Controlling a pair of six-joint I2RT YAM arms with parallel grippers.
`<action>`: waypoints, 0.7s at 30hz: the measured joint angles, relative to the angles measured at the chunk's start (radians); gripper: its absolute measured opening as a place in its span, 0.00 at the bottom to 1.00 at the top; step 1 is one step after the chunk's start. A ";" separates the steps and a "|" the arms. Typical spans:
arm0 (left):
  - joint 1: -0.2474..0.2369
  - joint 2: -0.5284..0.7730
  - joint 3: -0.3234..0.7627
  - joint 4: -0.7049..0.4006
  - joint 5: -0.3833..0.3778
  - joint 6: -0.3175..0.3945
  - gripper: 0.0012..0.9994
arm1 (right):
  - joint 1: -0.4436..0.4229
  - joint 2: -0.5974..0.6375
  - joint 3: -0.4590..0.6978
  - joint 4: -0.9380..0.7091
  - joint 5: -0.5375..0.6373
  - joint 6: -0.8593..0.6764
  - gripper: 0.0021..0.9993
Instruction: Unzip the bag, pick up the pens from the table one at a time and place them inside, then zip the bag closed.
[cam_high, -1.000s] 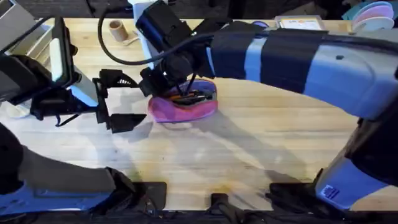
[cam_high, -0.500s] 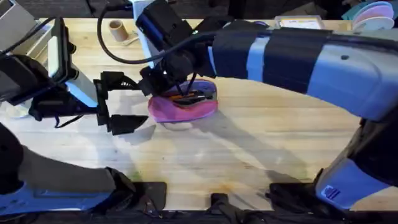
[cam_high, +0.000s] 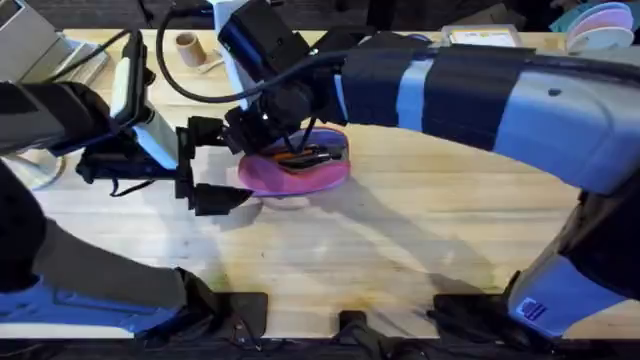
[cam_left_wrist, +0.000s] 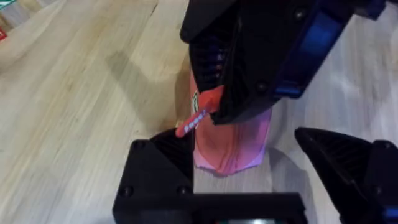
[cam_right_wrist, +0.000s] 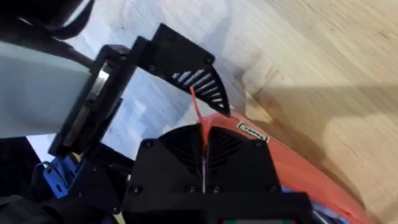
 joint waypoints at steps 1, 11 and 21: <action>-0.004 0.010 0.000 0.002 0.003 -0.002 0.99 | 0.000 0.000 0.000 0.000 0.000 0.000 0.03; -0.050 0.033 0.000 0.009 0.046 -0.006 0.99 | 0.000 0.000 0.000 0.000 0.000 0.000 0.03; -0.066 0.048 0.002 0.052 0.065 -0.012 0.18 | 0.000 0.000 0.000 0.000 -0.001 0.000 0.03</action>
